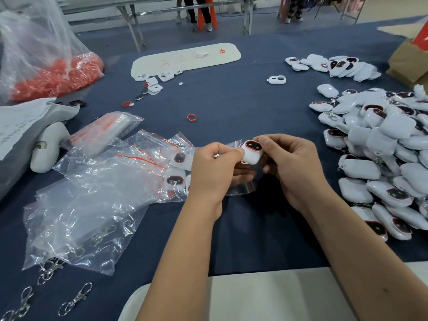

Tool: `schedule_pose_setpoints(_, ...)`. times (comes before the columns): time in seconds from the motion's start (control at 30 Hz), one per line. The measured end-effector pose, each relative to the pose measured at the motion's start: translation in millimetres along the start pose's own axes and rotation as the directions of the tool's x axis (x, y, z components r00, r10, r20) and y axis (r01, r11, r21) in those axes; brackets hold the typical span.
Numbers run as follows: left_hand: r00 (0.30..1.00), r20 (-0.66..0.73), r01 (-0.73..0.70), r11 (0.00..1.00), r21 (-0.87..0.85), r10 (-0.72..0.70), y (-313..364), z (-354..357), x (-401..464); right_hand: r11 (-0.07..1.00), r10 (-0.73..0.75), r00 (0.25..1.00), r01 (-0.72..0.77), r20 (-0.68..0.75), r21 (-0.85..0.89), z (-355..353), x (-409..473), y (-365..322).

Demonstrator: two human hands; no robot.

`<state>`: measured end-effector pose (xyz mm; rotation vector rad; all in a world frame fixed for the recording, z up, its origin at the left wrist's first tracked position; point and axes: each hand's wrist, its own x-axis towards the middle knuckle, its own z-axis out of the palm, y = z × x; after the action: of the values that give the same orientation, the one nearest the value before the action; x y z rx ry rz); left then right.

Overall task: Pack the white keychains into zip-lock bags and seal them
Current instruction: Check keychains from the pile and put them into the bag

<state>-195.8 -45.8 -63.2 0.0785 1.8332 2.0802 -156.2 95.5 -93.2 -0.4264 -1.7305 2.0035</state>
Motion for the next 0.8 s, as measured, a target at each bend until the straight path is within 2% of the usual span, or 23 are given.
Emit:
schedule_pose_setpoints(0.23,0.994,0.096,0.037,0.995,0.091,-0.046,4.1,-2.0,-3.7,0.999,-0.039,0.999,0.039,-0.013,0.017,2.1,-3.9,-2.9)
schedule_pose_setpoints(0.67,0.993,0.114,-0.007,0.992,0.126,-0.007,1.8,-4.9,-2.1,0.99,-0.139,0.99,0.139,0.018,0.012,0.5,-4.3,-2.7)
schedule_pose_setpoints(0.8,0.994,0.087,-0.07,0.992,0.108,0.06,-2.0,-6.9,-0.4,0.99,-0.14,0.99,0.139,0.024,0.024,1.2,-5.2,-2.4)
